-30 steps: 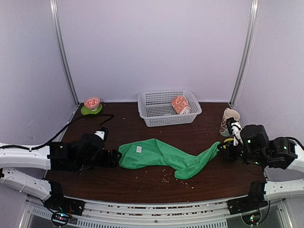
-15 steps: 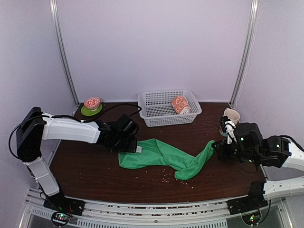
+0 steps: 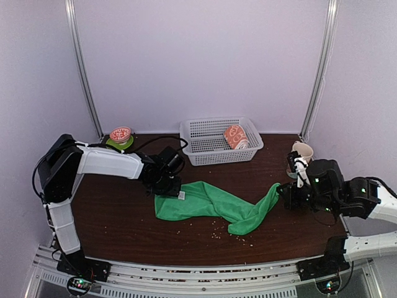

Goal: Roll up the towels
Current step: Pick up the towel from the center of the board.

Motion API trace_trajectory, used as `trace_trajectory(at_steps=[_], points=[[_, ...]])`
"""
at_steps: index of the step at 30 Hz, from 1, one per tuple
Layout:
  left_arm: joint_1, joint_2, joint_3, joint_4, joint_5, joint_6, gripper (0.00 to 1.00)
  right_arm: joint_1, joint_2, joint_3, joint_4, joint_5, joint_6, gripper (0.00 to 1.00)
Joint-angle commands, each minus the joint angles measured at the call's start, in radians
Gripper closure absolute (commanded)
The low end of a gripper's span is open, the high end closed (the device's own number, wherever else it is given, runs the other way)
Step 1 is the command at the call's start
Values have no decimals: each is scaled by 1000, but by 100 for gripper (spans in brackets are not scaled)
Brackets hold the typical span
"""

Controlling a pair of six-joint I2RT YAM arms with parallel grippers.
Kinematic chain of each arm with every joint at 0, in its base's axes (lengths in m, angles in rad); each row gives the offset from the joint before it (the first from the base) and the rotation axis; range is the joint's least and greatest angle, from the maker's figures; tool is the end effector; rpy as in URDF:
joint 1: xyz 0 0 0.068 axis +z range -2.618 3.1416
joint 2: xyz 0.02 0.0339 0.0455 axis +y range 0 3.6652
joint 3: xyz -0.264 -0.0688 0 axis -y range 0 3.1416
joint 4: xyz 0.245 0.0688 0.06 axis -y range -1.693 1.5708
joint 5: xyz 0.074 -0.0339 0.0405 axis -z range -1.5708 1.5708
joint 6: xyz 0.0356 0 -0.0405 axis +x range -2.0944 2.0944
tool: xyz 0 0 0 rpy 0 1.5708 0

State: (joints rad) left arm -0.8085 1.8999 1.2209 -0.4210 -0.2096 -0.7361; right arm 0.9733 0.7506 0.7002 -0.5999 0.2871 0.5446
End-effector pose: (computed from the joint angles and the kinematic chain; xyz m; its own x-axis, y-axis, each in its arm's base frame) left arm 0.2699 -0.2719 0.1592 -0.8873 -0.0217 -0.4607 0.0627 0.9839 -0.1671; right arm 0.0988 0.1272 0.2757 -0.6364 -0.0521 -0.7696 -0.3933 0.8802 0.2657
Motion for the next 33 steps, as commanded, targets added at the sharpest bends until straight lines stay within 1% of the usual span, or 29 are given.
trace_trajectory(at_steps=[1,7,10,12,14,15,17,20,24,33], points=[[11,38,35,-1,17,27,61,-12,-5,-5,26,-10,-19,100],[22,73,42,5,37,35,60,-17,-5,-7,32,-17,-21,100],[25,85,48,7,52,44,63,-18,-5,-6,29,-19,-21,100],[25,79,45,14,57,43,71,-20,-4,-5,28,-19,-21,100],[25,60,38,17,54,41,84,-21,-4,-3,26,-19,-18,100],[25,43,31,18,50,39,93,-22,-5,-2,26,-21,-18,100],[25,-5,20,16,31,37,100,-22,-3,2,22,-19,-15,100],[23,-100,-7,8,-1,40,100,-25,-8,5,18,-8,-9,100],[20,-249,-61,11,-10,54,100,-27,-25,22,3,35,23,100],[-21,-671,-297,71,-59,109,100,-37,-127,103,-77,180,123,100]])
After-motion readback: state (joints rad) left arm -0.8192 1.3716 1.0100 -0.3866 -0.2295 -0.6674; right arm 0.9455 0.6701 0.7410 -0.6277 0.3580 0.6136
